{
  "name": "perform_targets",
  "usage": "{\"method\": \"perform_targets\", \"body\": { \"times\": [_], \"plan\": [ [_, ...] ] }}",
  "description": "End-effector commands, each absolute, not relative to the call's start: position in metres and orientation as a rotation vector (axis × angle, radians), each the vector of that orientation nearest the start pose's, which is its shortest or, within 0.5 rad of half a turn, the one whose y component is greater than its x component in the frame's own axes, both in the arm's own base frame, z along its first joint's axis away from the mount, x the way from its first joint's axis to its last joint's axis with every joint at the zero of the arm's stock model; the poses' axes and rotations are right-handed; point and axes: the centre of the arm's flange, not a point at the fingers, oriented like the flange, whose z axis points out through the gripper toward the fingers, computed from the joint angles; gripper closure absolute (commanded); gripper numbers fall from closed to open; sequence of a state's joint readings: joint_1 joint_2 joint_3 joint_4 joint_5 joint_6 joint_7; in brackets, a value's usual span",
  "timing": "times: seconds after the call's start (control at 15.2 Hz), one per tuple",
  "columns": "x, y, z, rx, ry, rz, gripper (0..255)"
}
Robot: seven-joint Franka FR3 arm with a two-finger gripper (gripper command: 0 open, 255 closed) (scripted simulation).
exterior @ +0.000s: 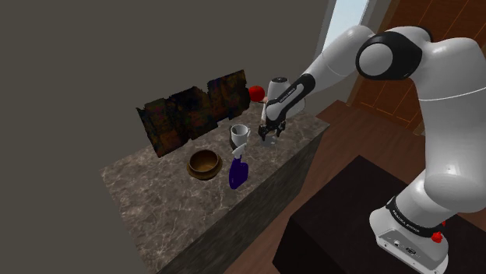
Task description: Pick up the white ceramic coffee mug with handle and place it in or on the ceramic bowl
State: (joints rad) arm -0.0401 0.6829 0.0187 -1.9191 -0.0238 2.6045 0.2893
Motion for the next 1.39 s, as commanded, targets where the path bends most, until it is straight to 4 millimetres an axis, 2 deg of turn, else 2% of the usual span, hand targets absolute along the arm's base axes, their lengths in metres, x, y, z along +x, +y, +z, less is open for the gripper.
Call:
{"method": "perform_targets", "body": {
  "times": [0.0, 0.33, 1.32],
  "plan": [
    [0.619, -0.013, 0.131, -3.108, 0.46, -0.001, 255],
    [0.619, -0.013, 0.131, -3.108, 0.46, -0.001, 255],
    [0.619, -0.013, 0.21, -3.108, 0.46, -0.001, 255]
  ]
}}
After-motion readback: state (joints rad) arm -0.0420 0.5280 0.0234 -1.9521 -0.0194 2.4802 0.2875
